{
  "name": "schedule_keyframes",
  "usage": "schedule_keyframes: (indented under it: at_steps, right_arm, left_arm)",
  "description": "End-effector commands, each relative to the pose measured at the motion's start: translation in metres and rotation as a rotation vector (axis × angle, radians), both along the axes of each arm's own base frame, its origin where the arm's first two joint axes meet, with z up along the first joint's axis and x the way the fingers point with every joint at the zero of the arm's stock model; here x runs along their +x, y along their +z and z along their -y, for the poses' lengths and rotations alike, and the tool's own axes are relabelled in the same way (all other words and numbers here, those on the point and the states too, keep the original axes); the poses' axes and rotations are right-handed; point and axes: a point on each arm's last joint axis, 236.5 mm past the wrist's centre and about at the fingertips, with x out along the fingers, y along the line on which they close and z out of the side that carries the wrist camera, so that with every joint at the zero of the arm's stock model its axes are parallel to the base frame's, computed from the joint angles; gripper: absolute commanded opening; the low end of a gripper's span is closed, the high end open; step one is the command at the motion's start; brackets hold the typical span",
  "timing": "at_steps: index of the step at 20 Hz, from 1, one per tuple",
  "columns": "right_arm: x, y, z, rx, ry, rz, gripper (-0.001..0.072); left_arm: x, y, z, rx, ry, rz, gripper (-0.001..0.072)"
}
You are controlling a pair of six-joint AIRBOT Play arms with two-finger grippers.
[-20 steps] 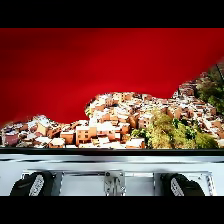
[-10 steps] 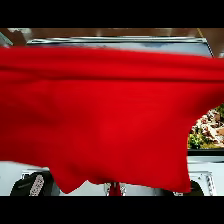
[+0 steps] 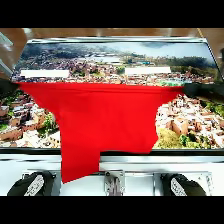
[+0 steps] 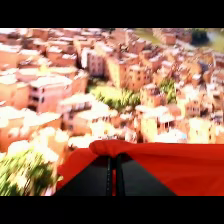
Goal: Fold the shirts.
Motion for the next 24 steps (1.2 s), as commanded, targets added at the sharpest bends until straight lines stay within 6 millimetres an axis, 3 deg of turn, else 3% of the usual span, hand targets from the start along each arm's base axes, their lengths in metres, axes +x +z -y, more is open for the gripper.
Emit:
schedule_keyframes:
  at_steps: [1, 4, 6, 9, 11, 17, 21, 24]
  right_arm:
    - [0.099, -0.025, 0.001, 0.054, -0.091, 0.264, 0.0069]
    - [0.145, -0.050, -0.016, 0.050, -0.140, 0.353, 0.0069]
    - [0.157, -0.080, -0.031, 0.043, -0.122, 0.321, 0.0070]
    - [0.164, -0.119, -0.038, 0.040, -0.113, 0.258, 0.0070]
    - [0.163, -0.135, -0.037, 0.039, -0.114, 0.229, 0.0070]
    - [0.153, -0.156, -0.048, 0.057, -0.078, 0.146, 0.0070]
    - [0.138, -0.172, -0.059, 0.084, -0.031, 0.050, 0.0070]
    - [0.117, -0.191, -0.057, 0.127, -0.007, -0.075, 0.0070]
  left_arm:
    - [0.075, -0.055, -0.006, -0.120, 0.041, 0.077, 0.0044]
    - [0.117, -0.103, -0.002, -0.124, 0.095, 0.060, 0.0044]
    - [0.135, -0.132, 0.006, -0.107, 0.113, 0.045, 0.0044]
    - [0.149, -0.168, 0.024, -0.086, 0.114, 0.018, 0.0044]
    - [0.155, -0.184, 0.028, -0.071, 0.124, 0.012, 0.0044]
    - [0.156, -0.218, 0.029, -0.070, 0.130, -0.046, 0.0045]
    - [0.149, -0.224, 0.039, -0.088, 0.093, -0.087, 0.0045]
    - [0.131, -0.236, 0.046, -0.126, 0.034, -0.179, 0.0044]
